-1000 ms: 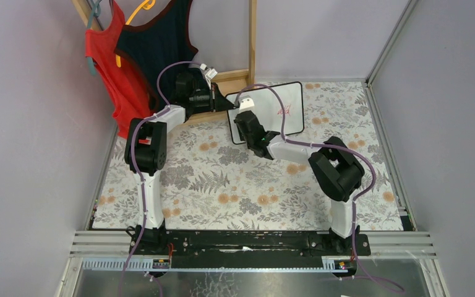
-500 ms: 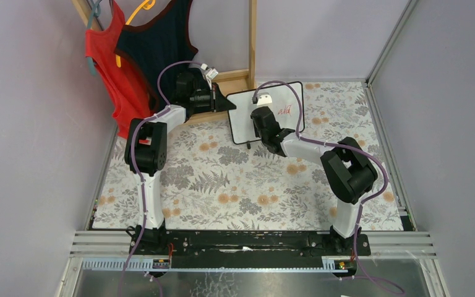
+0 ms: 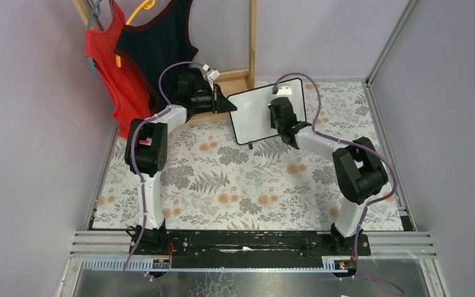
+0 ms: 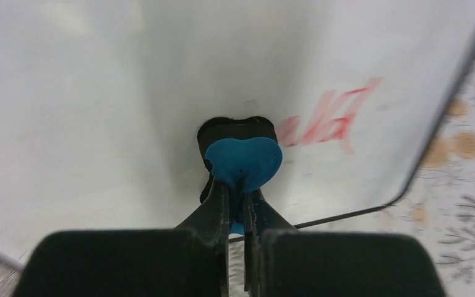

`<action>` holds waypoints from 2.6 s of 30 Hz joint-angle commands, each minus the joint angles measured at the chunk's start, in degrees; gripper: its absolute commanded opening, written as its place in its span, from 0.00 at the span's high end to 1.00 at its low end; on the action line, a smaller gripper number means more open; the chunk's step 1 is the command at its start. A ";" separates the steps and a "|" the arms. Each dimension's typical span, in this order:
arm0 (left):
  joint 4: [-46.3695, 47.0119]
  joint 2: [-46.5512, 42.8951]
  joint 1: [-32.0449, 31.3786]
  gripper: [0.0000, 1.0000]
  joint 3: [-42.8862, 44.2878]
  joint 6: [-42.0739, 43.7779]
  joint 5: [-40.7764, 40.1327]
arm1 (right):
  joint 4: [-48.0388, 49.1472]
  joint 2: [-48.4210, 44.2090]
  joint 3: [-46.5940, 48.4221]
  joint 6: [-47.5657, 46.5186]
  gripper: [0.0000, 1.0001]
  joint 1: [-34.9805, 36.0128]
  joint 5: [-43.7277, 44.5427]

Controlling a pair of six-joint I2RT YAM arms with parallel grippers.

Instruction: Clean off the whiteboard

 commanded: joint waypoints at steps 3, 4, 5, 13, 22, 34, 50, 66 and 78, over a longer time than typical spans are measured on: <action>-9.49 2.18 -0.36 1.00 -3.29 4.83 -2.16 | 2.40 -2.89 -0.90 -1.60 1.00 -9.34 3.91; -9.61 2.20 -0.36 1.00 -3.34 4.91 -2.12 | 2.38 -2.94 -0.79 -2.02 1.00 -9.65 3.95; -9.86 2.19 -0.36 1.00 -3.42 5.25 -2.14 | 2.28 -3.02 -0.54 -2.33 1.00 -9.88 3.91; -10.77 1.76 -0.27 1.00 -3.14 6.16 -2.52 | 2.51 -4.05 0.03 -2.94 1.00 -10.09 0.52; -10.78 1.75 -0.26 1.00 -2.48 5.65 -2.57 | 4.20 -6.89 -0.75 -1.88 1.00 -9.86 -10.75; -13.05 1.01 -0.30 1.00 -1.48 6.60 -3.07 | 3.22 -3.62 1.89 -0.82 1.00 -8.51 -12.07; -16.43 0.24 -0.23 1.00 0.91 8.24 -3.87 | 1.35 -1.52 3.50 -2.90 1.00 -9.65 -5.56; -16.96 -0.67 -0.07 1.00 1.00 8.54 -4.00 | 0.94 -4.03 0.99 -3.78 1.00 -14.58 -3.13; -17.12 -0.77 0.00 1.00 1.84 8.01 -3.91 | 1.83 -5.27 -0.05 -1.91 1.00 -14.52 -10.79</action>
